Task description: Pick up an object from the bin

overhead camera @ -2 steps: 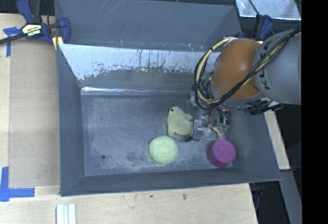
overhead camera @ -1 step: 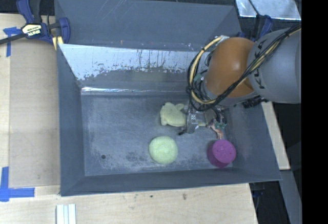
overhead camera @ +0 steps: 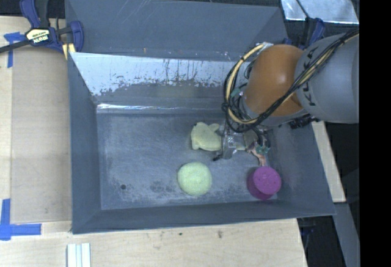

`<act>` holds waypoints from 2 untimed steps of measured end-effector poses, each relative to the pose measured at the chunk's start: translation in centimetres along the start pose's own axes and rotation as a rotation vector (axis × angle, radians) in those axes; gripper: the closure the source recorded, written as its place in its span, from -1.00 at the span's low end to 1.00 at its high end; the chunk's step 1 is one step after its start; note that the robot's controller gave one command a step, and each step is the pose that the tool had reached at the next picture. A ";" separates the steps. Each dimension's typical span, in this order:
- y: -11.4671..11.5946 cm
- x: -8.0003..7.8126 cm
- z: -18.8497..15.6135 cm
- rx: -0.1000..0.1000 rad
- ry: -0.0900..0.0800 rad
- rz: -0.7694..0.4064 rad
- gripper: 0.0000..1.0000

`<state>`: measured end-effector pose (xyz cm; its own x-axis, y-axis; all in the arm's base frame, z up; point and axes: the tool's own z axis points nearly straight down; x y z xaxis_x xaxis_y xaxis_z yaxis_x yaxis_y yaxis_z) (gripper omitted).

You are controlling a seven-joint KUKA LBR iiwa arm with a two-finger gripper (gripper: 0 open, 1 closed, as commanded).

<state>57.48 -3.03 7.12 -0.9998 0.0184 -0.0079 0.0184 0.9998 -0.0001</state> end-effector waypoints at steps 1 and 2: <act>0.0 0.2 -0.5 0.000 0.007 0.000 1.00; 0.0 0.3 -2.6 -0.001 0.014 0.000 1.00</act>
Offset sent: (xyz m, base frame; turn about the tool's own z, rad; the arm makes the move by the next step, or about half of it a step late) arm 0.0001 -0.0001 0.0200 0.0000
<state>57.12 -3.01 9.74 -0.9998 0.0185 0.0059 0.0185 0.9998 0.0005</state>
